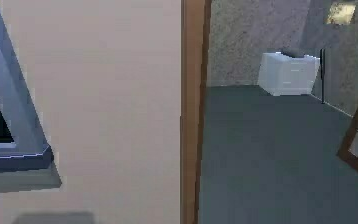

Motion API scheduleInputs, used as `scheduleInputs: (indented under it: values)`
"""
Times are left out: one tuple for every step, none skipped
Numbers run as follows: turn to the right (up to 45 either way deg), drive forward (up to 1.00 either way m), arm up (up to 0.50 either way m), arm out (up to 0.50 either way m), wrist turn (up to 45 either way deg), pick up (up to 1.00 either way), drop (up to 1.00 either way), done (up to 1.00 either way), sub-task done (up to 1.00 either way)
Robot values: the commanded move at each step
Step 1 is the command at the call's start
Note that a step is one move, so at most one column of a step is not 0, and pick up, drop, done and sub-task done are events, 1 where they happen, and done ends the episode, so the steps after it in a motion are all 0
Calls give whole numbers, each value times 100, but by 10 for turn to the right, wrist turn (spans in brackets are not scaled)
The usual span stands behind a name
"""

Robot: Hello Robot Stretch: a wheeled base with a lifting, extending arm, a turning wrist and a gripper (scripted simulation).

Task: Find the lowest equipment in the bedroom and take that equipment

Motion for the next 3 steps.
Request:
scheduleInputs:
  values:
    - [450,0,0,0,0,0,0,0,0]
    - [360,0,0,0,0,0,0,0,0]
    - [30,0,0,0,0,0,0,0,0]
